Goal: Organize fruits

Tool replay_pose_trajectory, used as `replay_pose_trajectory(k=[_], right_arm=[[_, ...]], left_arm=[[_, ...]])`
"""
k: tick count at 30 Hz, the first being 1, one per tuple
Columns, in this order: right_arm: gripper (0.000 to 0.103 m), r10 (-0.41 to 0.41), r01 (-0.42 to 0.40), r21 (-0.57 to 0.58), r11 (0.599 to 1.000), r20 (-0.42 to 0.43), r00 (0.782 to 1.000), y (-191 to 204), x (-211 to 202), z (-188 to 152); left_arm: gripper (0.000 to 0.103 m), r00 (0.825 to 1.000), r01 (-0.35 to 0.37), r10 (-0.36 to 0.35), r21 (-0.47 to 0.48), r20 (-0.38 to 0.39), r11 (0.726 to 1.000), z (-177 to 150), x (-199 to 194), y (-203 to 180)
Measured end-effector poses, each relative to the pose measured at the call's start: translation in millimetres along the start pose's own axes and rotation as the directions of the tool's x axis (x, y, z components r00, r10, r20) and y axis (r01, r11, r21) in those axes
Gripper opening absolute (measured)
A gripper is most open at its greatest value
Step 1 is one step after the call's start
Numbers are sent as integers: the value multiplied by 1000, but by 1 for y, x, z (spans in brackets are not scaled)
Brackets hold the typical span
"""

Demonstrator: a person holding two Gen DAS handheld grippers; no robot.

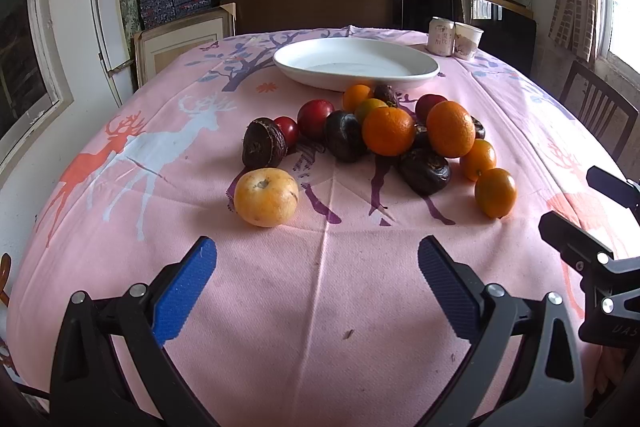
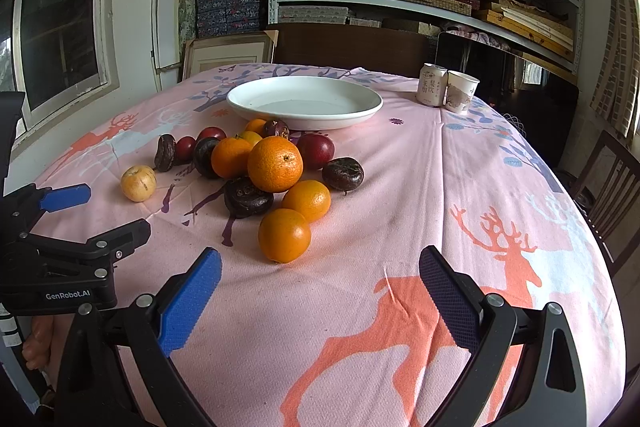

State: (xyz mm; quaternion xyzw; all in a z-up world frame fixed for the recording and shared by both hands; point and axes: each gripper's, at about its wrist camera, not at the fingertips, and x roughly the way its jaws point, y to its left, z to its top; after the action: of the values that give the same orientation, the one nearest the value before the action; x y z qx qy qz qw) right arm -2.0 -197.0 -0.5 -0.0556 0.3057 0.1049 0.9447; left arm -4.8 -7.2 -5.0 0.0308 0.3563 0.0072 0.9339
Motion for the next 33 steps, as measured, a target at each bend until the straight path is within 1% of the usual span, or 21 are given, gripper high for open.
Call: replay_pose_trajectory(k=[10, 13, 15, 17, 18, 19, 20, 21, 23, 24, 25, 27, 29, 31, 33], right_arm=[[99, 4, -4, -18, 1000, 15, 1000, 3, -2, 3], [99, 28, -28, -17, 999, 6, 1000, 2, -3, 2], [99, 50, -50, -15, 999, -7, 999, 0, -1, 2], [99, 75, -76, -11, 997, -30, 997, -2, 1, 1], [99, 86, -87, -8, 996, -43, 995, -5, 3, 1], [99, 116, -117, 1, 993, -54, 992, -7, 5, 0], [99, 167, -165, 24, 986, -64, 984, -11, 8, -1], [99, 225, -221, 62, 973, -68, 972, -16, 9, -2], [99, 346, -337, 144, 930, -40, 937, -27, 12, -4], [99, 388, -379, 179, 908, -20, 921, -33, 12, -4], [99, 403, -393, 205, 896, -9, 915, -36, 13, -3], [99, 389, -374, 220, 901, -28, 921, -36, 16, 2], [99, 364, -346, 200, 917, -64, 929, -32, 19, 9], [99, 324, -308, 160, 938, -87, 942, -26, 23, 14], [99, 311, -297, 132, 946, -108, 944, -21, 28, 19]], left_arm=[[99, 1000, 0, 0, 0, -1, 1000, 0, 0, 0], [99, 1000, 3, -3, 0, -1, 1000, 1, 0, 0], [99, 1000, 27, -27, 2, -12, 1000, -2, 1, 0], [99, 994, 108, -107, 2, -28, 994, -7, 1, 4], [99, 987, 158, -158, -3, -35, 987, -9, 0, 9], [99, 979, 198, -198, -5, -40, 980, -11, -1, 14], [99, 976, 214, -214, -7, -44, 977, -12, -3, 19], [99, 978, 203, -203, -5, -55, 979, -11, -4, 24], [99, 985, 153, -150, 29, -88, 988, -11, -1, 30], [99, 985, 142, -135, 51, -111, 989, -11, 3, 32], [99, 982, 135, -125, 64, -141, 989, -11, 7, 34], [99, 972, 146, -132, 56, -193, 988, -8, 16, 39], [99, 970, 146, -138, 26, -200, 989, 0, 23, 45], [99, 968, 143, -145, -27, -202, 989, 12, 31, 53], [99, 966, 153, -165, -76, -197, 985, 23, 41, 56]])
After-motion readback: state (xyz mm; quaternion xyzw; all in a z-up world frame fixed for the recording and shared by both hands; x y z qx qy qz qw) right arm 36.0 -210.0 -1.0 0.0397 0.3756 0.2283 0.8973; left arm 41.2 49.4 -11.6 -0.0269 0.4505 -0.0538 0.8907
